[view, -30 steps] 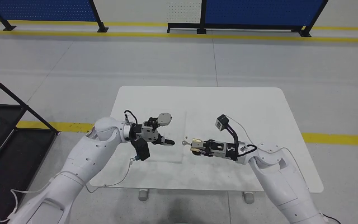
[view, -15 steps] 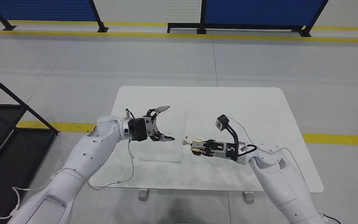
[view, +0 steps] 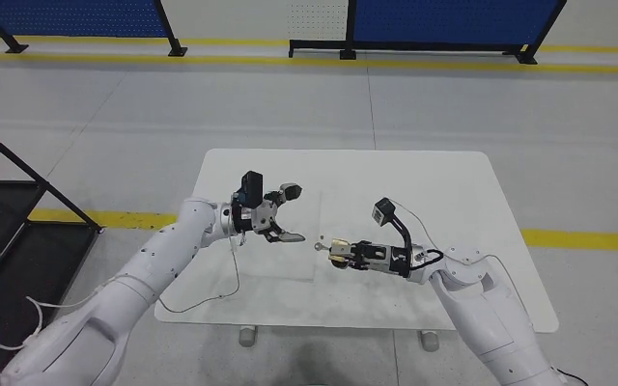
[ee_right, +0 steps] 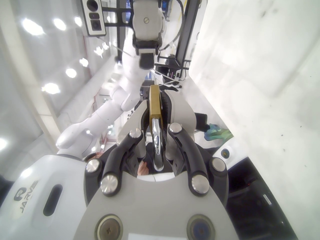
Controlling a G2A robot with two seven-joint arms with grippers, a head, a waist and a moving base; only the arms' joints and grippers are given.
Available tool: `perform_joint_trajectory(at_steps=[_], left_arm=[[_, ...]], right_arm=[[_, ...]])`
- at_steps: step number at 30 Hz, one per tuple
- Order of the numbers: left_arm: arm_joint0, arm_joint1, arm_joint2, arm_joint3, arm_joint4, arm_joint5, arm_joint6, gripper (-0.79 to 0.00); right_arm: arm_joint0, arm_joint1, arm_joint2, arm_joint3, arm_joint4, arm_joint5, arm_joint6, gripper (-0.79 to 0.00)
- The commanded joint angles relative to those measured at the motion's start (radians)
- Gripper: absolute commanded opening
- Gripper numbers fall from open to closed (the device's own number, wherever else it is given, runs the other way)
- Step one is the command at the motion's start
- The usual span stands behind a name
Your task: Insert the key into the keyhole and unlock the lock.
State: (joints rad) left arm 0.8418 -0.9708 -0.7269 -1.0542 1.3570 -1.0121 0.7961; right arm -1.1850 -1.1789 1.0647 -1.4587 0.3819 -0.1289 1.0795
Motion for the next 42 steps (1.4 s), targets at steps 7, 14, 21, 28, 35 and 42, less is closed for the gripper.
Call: perform_joint_trajectory(at_steps=[7,14,21,28,35,42], left_arm=[[-0.068,0.034,0.214,0.019,-0.332,0.000,-0.050,0.000],[-0.065,0.033,0.207,0.006,-0.336,0.020,-0.077,0.000],[-0.113,0.026,0.151,-0.010,-0.420,0.000,-0.232,0.000],[-0.190,0.001,0.241,0.039,-0.695,0.000,-0.543,0.000],[-0.303,-0.005,0.356,0.078,-1.225,0.000,-1.039,0.000],[-0.347,0.002,0.383,0.139,-1.800,0.000,-1.604,0.000]], right_arm=[[0.000,0.000,0.000,0.000,0.000,0.000,0.000,-0.785],[0.000,0.000,0.000,0.000,0.000,0.000,0.000,-0.785],[0.000,0.000,0.000,0.000,0.000,0.000,0.000,-0.785],[0.000,0.000,0.000,0.000,0.000,0.000,0.000,-0.785],[0.000,0.000,0.000,0.000,0.000,0.000,0.000,-0.785],[0.000,0.000,0.000,0.000,0.000,0.000,0.000,-0.785]])
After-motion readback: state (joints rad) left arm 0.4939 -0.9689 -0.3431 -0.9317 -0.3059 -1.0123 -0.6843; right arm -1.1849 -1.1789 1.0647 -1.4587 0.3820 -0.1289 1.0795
